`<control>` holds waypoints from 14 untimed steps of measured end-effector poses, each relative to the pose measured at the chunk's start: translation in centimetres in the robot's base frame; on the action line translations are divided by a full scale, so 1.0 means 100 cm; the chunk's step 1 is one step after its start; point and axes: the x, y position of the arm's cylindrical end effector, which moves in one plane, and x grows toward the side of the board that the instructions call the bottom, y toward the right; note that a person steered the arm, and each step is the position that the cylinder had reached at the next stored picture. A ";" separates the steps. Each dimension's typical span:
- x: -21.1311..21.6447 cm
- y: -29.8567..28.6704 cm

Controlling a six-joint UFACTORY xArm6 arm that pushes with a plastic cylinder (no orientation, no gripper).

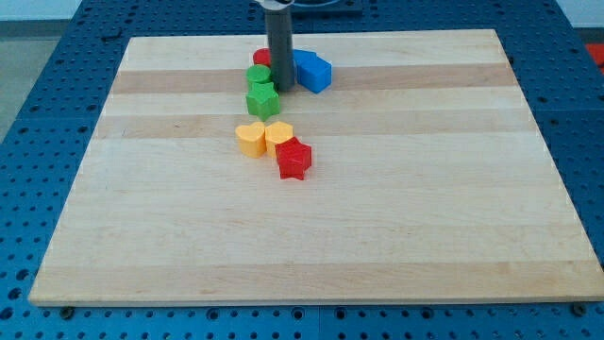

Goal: Move the red circle to the yellow hexagon

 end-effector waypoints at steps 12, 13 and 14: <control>-0.002 0.027; -0.002 0.052; 0.007 0.059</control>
